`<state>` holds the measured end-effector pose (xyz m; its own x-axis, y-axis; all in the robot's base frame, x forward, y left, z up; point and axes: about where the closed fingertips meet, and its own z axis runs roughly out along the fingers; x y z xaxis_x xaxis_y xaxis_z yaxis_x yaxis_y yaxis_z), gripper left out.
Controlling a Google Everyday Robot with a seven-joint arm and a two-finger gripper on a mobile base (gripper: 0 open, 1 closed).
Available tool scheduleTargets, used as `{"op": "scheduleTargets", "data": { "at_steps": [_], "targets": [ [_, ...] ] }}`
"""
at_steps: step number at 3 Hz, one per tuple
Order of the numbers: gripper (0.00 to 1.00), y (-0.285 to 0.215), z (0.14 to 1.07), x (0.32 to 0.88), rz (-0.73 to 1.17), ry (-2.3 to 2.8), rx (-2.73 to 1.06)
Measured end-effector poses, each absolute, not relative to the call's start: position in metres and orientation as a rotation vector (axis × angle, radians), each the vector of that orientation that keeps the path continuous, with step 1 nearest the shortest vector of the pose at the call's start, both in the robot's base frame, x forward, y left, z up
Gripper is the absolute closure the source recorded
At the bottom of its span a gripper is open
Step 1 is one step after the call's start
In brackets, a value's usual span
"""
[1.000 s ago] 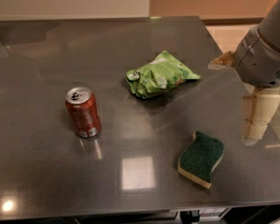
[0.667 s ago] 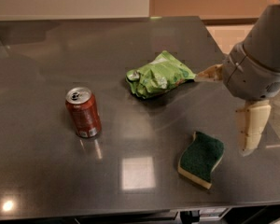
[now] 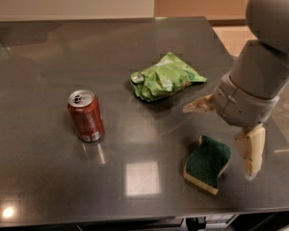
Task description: Pick sponge
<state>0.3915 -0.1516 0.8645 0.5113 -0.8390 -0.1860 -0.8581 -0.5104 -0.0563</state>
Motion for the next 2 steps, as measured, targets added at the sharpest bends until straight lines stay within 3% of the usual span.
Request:
{"op": "scheduleTargets", "data": {
  "at_steps": [2],
  "targets": [
    [0.00, -0.149, 0.833, 0.370, 0.297, 1.336, -2.734]
  ]
}}
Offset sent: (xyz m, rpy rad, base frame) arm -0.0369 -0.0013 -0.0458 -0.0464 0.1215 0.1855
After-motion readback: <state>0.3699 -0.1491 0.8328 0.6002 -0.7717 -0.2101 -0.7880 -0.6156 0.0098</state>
